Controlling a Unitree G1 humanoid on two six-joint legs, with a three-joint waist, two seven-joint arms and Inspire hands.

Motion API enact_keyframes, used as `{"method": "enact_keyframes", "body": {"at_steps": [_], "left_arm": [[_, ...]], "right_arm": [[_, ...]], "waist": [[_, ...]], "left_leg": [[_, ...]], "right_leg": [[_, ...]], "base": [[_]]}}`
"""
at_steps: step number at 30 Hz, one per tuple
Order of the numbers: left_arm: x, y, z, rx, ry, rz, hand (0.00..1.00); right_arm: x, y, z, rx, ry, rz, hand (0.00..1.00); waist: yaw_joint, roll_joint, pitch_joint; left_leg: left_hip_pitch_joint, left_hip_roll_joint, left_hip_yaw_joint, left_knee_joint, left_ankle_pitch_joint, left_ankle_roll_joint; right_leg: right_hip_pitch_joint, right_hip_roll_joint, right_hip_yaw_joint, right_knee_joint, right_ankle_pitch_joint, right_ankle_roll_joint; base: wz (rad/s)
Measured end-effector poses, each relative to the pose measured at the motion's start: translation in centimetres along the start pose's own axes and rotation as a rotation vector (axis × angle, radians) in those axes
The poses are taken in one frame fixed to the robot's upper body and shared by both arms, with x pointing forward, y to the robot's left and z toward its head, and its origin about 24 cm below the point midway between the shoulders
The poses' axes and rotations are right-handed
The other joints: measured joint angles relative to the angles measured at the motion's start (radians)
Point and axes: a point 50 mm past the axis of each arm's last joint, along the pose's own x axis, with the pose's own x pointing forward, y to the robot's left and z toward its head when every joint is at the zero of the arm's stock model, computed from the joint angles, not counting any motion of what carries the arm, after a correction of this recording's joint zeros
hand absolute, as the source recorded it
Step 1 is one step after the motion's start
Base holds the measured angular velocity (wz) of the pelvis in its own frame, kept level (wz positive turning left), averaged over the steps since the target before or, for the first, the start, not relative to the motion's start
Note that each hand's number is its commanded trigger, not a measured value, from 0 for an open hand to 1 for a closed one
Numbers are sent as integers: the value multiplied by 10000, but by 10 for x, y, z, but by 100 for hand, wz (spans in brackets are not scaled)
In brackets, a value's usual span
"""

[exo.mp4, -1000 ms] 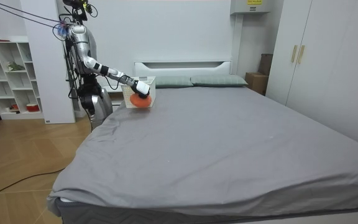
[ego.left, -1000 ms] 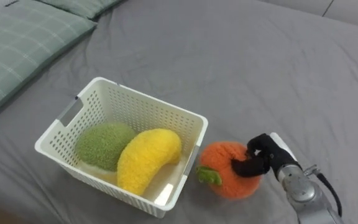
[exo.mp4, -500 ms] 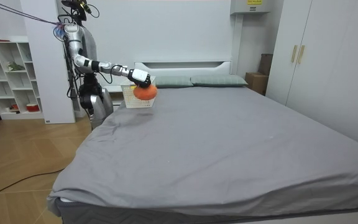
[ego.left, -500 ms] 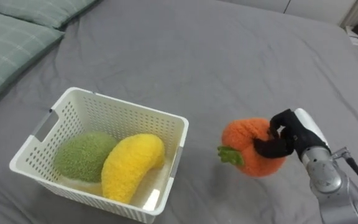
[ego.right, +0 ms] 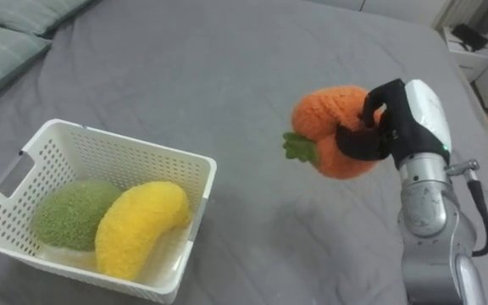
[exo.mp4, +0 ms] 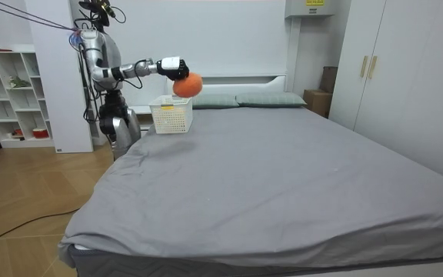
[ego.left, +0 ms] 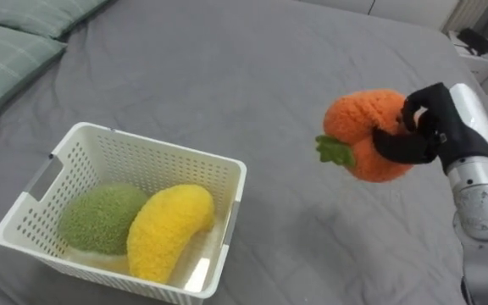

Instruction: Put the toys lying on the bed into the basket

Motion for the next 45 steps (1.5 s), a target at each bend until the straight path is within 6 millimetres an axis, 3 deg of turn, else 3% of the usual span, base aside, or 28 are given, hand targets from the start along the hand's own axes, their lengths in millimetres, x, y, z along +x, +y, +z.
{"method": "enact_keyframes", "body": {"at_steps": [7,9,16,22,29,33,35,41,45], "left_arm": [[1,0,0,19,82,-12,0],[1,-2,4,-4,-14,-46,0],[2,-6,14,163,-252,-186,0],[2,-8,17,167,-332,-185,0],[3,-6,24,367,-436,-94,0],[4,-8,29,416,-448,-4,0],[5,-10,33,488,-523,-51,0],[5,-16,42,752,-750,-375,0],[5,-16,44,839,-817,-361,0]], "right_arm": [[6,-18,35,174,-1347,-629,100],[8,-21,45,351,-1735,-699,100],[14,-11,63,1000,-2256,-46,100],[21,-1,94,959,-3340,634,100],[15,22,107,892,-3826,1818,100],[11,38,113,1033,-4080,2751,100],[7,48,118,960,-4214,3226,100],[-1,69,127,739,-4399,4203,100],[0,86,123,491,-4096,4779,100]], "waist": [[97,-17,-5],[286,-5,-1],[509,-26,-12],[791,-68,-37],[1418,-107,7],[1812,-198,81],[1966,-227,133],[2478,-314,135],[2615,-282,157]], "left_leg": [[-51,5,-5,-101,-4,3],[-48,4,-11,-88,-3,5],[-66,-7,-50,-95,-5,7],[-66,-6,-195,-87,-4,6],[-150,-32,-361,-71,-2,8],[-193,-44,-462,-13,1,11],[-259,-44,-490,-1,1,9],[-428,-91,-833,105,6,15],[-581,-127,-1048,240,7,16]], "right_leg": [[-27,9,30,2,-5,6],[-24,5,-23,-1,-5,7],[-44,-17,-126,10,-23,35],[-20,-8,-274,-12,-28,37],[0,-27,-293,-17,-41,54],[-16,-30,-328,-17,-46,59],[-25,-46,-550,-23,-47,58],[-2,-77,-978,-47,-45,57],[-31,-100,-1144,-70,-46,58]], "base": [[0],[0],[1],[7],[6],[7],[6],[18],[16]]}}
